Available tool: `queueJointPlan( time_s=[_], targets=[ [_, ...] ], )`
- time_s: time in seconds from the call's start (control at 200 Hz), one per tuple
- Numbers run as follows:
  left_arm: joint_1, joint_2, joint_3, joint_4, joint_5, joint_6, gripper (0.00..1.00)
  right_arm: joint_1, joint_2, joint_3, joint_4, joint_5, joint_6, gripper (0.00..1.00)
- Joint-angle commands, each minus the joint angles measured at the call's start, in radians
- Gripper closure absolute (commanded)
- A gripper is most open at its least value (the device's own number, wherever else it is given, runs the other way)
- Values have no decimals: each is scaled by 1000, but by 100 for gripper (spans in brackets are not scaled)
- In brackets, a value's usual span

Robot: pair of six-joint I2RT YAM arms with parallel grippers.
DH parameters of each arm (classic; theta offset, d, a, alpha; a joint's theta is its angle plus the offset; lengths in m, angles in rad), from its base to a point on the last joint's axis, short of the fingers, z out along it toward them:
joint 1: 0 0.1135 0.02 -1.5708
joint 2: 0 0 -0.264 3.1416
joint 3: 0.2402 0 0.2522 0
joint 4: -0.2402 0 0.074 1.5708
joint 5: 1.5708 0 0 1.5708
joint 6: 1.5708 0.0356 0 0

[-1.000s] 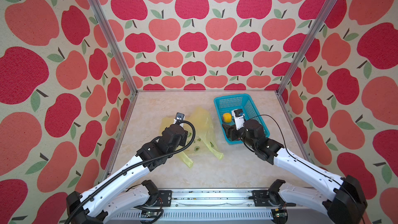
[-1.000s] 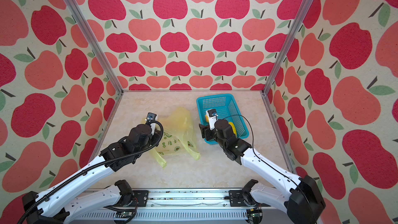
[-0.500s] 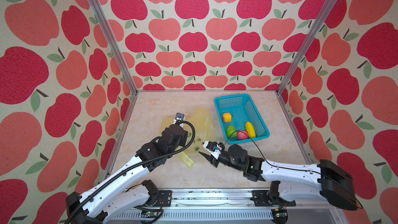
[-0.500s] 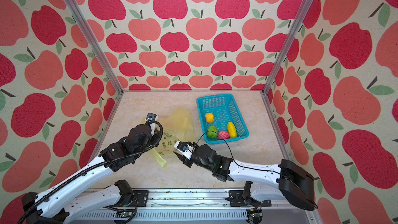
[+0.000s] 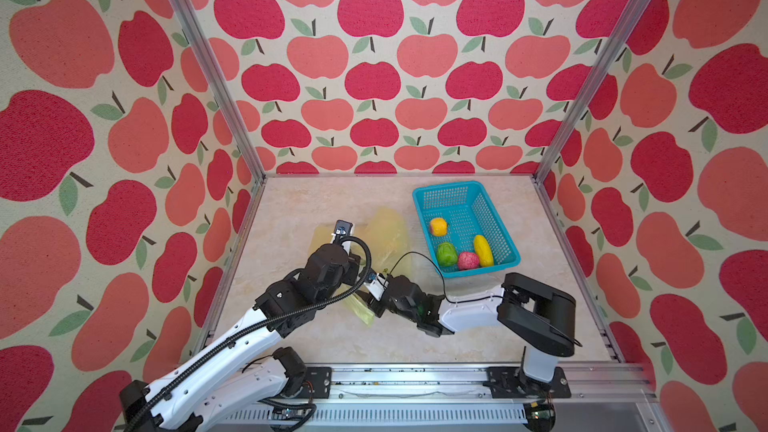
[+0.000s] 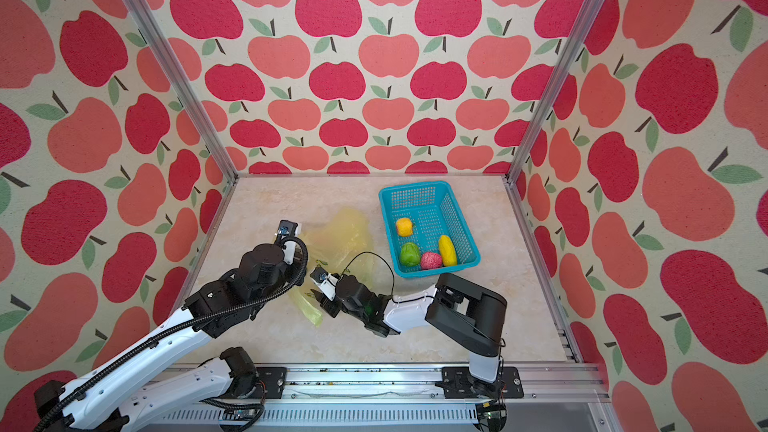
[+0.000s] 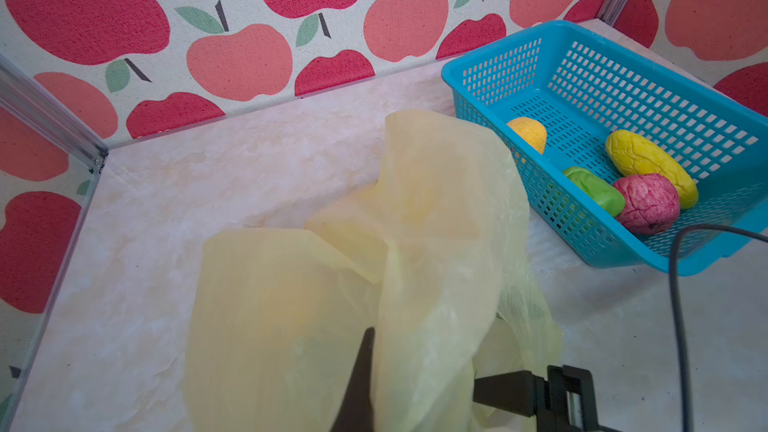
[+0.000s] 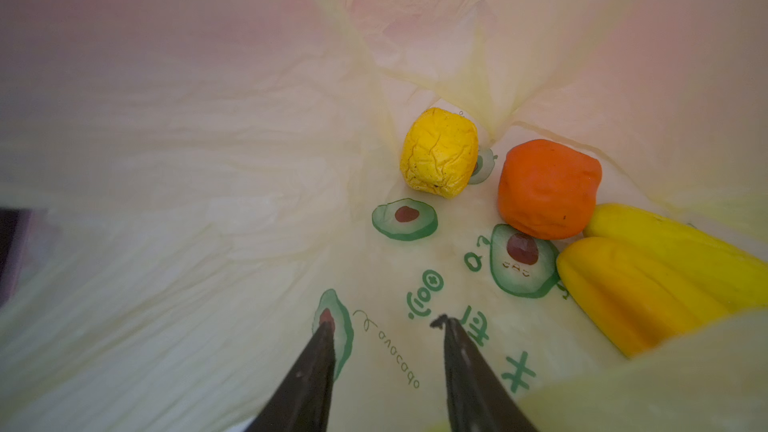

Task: Untie the knot of the plastic bag and take out the fruit
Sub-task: 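Move the right gripper back to the bag mouth held by the left gripper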

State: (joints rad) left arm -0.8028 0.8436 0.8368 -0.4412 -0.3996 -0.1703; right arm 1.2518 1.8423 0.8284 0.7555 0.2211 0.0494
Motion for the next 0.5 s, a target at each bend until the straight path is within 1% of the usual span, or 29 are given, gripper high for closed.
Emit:
queueJointPlan(
  time_s=[0.0, 0.08, 0.155, 0.22, 0.285, 0.375, 0.45, 0.495],
  targets=[
    [1, -8, -7, 30, 14, -11, 100, -18, 41, 73, 6, 28, 105, 49],
    [1, -2, -6, 30, 11, -11, 100, -22, 55, 109, -40, 32, 128, 49],
    [0, 2, -1, 26, 13, -11, 100, -22, 56, 104, -27, 19, 135, 49],
    [1, -2, -3, 26, 8, -11, 100, -13, 32, 76, -1, 12, 128, 46],
    [1, -6, -5, 25, 1, -11, 100, 7, -21, 37, 19, 34, 96, 42],
    [1, -6, -9, 29, -8, -9, 100, 38, -118, -26, 28, 109, 42, 37],
    [0, -4, -6, 27, -6, -11, 100, 49, -199, -69, 11, 156, 29, 37],
    [1, -3, -5, 27, -5, -11, 100, 53, -244, -86, -13, 182, 33, 39]
  ],
)
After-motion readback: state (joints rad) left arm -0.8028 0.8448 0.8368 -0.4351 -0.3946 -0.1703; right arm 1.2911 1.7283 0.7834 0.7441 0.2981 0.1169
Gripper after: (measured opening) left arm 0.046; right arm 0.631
